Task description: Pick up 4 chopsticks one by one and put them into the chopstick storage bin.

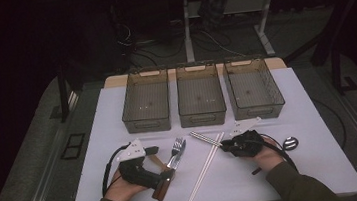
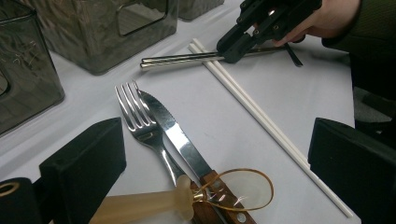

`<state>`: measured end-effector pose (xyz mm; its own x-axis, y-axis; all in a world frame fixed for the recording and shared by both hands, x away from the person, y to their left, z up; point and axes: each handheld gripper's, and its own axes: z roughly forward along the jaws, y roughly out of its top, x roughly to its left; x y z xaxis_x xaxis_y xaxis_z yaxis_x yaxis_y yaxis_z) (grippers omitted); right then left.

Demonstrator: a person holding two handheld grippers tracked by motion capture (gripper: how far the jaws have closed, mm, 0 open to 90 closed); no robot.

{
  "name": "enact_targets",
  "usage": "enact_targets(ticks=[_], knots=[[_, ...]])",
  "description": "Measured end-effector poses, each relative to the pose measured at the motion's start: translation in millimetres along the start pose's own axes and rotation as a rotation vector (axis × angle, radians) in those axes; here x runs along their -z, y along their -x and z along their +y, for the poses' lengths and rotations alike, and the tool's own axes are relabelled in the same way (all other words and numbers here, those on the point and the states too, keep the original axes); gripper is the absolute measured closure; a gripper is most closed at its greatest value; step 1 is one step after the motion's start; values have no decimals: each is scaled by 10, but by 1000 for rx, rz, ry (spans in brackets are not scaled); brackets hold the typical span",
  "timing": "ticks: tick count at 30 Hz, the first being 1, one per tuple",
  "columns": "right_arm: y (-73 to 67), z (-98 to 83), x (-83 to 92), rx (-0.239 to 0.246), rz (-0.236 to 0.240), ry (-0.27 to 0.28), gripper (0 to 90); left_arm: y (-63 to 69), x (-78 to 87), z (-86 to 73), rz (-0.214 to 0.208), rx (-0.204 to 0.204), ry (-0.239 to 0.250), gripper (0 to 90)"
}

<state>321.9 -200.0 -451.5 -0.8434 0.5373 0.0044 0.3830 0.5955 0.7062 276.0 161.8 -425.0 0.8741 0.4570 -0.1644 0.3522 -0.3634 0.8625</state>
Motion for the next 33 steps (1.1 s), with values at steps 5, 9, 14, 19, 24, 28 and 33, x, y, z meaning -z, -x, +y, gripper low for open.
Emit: enact_targets(ticks=[5,9,14,19,24,28,33], knots=[[21,-2,30,-19,9,14,689,0,2,0,-1,0,2,26],[47,7,92,-36,32,45,698,0,2,1,-1,1,2,25],[109,20,189,-81,49,39,766,0,2,1,-2,1,3,25],[123,28,266,-75,57,21,774,7,1,2,-2,-1,2,26],[140,-16,314,-67,61,-18,801,8,-1,2,-3,-1,1,26],[156,-49,324,-61,64,-36,817,9,-1,3,-2,-1,1,25],[158,-63,325,-61,70,-47,828,8,-2,2,-4,-2,0,26]])
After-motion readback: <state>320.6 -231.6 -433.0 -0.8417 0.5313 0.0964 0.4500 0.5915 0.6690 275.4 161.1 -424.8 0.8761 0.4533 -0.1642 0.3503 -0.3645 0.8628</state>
